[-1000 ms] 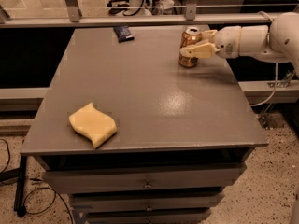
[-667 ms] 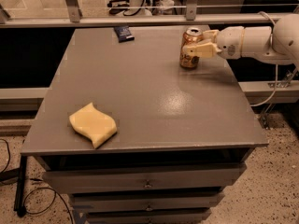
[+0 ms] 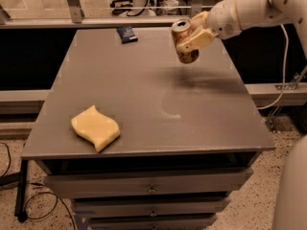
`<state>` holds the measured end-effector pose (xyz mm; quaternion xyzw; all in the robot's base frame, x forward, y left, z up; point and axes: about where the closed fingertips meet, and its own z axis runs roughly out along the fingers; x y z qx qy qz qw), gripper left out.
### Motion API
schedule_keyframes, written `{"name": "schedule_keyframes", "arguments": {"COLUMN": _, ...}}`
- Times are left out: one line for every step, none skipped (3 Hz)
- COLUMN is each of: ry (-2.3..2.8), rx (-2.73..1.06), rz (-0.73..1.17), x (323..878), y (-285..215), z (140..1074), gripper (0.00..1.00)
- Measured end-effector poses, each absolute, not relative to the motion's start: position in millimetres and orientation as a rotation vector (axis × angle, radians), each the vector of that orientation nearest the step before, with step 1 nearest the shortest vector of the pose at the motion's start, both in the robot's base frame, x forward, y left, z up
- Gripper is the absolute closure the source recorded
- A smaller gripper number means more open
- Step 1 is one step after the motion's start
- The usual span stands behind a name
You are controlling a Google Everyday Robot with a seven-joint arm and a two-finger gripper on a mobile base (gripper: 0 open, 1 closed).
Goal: Knock orange can over
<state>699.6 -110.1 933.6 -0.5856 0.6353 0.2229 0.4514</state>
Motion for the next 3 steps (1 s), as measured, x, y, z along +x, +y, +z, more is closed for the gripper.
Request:
{"name": "schedule_keyframes", "arguments": {"ry": 1.61, "rx": -1.836, "rz": 0.371, "x": 680, "y": -99, "z": 913, "gripper": 1.0}}
{"name": "schedule_keyframes", "arguments": {"ry": 1.621, "rx": -2.154, "rz": 0.224, "x": 659, "y": -112, "z": 889, "gripper": 1.0}}
{"name": "schedule_keyframes", "arguments": {"ry": 1.607, "rx": -2.363, "rz": 0.132, "x": 643, "y": -124, "z": 871, "gripper": 0.82}}
